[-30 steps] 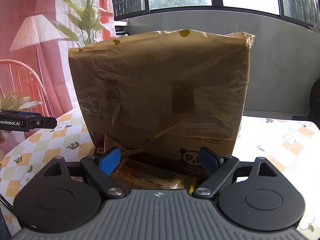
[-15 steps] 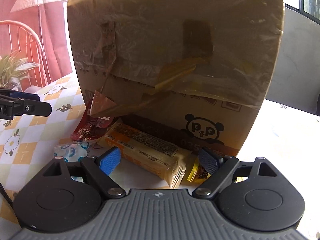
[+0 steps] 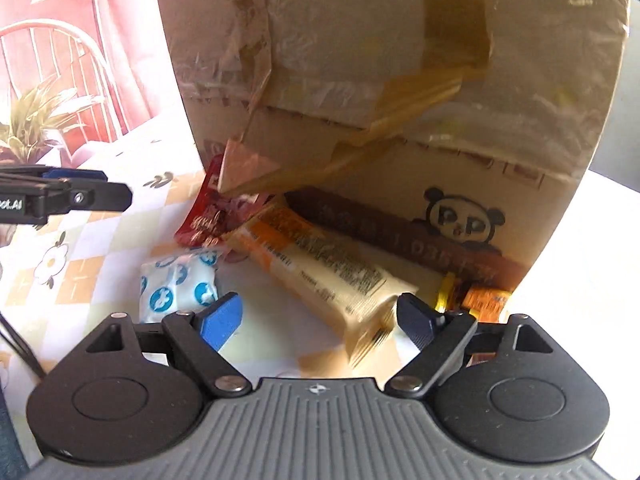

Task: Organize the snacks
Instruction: 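Move both open tools back down to the snacks beside the cardboard box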

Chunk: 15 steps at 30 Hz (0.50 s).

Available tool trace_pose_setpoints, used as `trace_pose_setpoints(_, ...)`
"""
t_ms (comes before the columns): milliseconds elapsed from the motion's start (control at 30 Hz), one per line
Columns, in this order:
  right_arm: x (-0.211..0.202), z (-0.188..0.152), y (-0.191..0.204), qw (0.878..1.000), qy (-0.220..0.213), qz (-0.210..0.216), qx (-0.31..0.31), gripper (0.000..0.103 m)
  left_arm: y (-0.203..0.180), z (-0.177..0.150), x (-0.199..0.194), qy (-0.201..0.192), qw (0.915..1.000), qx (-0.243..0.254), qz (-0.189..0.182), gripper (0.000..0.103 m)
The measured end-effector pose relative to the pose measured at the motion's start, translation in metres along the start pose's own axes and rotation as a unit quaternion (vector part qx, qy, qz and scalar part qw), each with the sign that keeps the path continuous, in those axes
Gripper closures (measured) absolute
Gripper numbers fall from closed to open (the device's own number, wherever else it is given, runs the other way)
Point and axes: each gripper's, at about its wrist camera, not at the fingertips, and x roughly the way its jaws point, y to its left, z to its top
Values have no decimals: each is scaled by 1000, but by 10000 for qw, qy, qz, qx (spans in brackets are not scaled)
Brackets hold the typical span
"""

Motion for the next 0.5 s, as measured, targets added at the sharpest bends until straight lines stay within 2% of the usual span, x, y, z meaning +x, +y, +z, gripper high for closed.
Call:
trace_pose_setpoints(100, -8, -6, 2, 9999, -9, 67, 116, 22, -1, -1, -1, -18, 10000, -10, -16, 34)
trace_pose_setpoints(200, -12, -1, 8, 9990, -349, -185, -212, 22, -3, -2, -1, 1, 10000, -31, -17, 34)
trace_pose_setpoints(300, -2, 11, 11, 9979, -440, -211, -432, 22, -3, -2, -4, -5, 10000, -60, -29, 34)
trace_pose_setpoints(467, 28, 23, 15, 9983, -243, -235, -481, 23, -2, -6, 1, 184, 9997, -138, -6, 34)
trace_pose_setpoints(500, 31, 23, 16, 9985, -221, -209, -452, 28, -1, -7, 1, 229, 9995, -201, 8, 35)
